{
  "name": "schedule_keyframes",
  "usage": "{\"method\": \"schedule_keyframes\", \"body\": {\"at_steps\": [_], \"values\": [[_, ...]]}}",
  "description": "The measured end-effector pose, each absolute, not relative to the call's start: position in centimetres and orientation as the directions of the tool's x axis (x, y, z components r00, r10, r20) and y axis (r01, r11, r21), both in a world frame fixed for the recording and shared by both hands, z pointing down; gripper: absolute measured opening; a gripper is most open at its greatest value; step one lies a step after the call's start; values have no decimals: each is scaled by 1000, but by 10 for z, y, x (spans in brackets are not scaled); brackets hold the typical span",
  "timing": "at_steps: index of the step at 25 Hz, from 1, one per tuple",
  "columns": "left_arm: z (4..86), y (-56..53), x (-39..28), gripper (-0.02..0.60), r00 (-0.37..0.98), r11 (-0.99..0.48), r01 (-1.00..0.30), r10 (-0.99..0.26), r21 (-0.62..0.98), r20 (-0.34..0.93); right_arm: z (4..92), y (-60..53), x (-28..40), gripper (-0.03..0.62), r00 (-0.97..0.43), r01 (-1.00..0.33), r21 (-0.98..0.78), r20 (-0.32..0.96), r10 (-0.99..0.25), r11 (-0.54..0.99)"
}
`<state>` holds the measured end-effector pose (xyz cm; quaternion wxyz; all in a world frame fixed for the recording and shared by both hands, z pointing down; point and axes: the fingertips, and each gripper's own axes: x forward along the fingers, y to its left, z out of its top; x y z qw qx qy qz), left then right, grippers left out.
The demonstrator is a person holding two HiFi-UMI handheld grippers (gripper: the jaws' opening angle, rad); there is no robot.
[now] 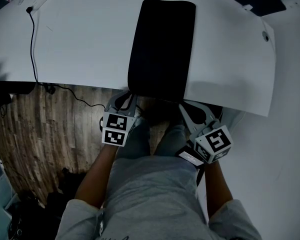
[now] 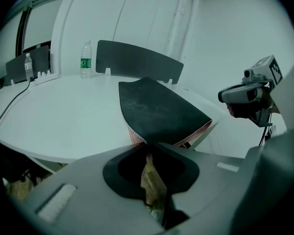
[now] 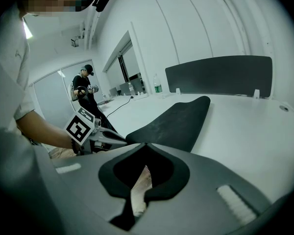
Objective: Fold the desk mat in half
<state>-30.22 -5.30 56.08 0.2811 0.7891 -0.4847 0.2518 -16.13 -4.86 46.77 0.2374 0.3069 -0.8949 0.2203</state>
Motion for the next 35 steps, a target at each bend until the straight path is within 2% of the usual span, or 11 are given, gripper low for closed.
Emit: {"method": "schedule_keyframes", "body": {"at_steps": [5,10,14,16,20,23,35], "values": [[566,-50,-305,87,379,-360,-915,-618,180,689,468,-48,-162,7,-699,-656,-251,558,-448,712],[572,-45,-310,154,364,-372,-915,-601,155,712,467,-49,-162,8,-696,-660,-243,553,-457,711],[564,-41,-315,158,363,-368,-917,-614,152,701,463,-48,-163,8,-699,-660,-242,546,-462,712],[554,-40,-319,151,356,-359,-922,-632,147,689,460,-47,-164,8,-705,-651,-238,542,-458,721],[523,-41,-325,91,333,-342,-932,-681,119,652,448,-51,-167,8,-724,-626,-230,526,-445,745],[498,-41,-326,21,321,-327,-939,-718,108,618,435,-55,-167,8,-744,-603,-221,502,-441,766],[389,-26,-303,18,335,-337,-937,-797,92,502,363,-63,-161,6,-814,-500,-162,425,-397,851]]}}
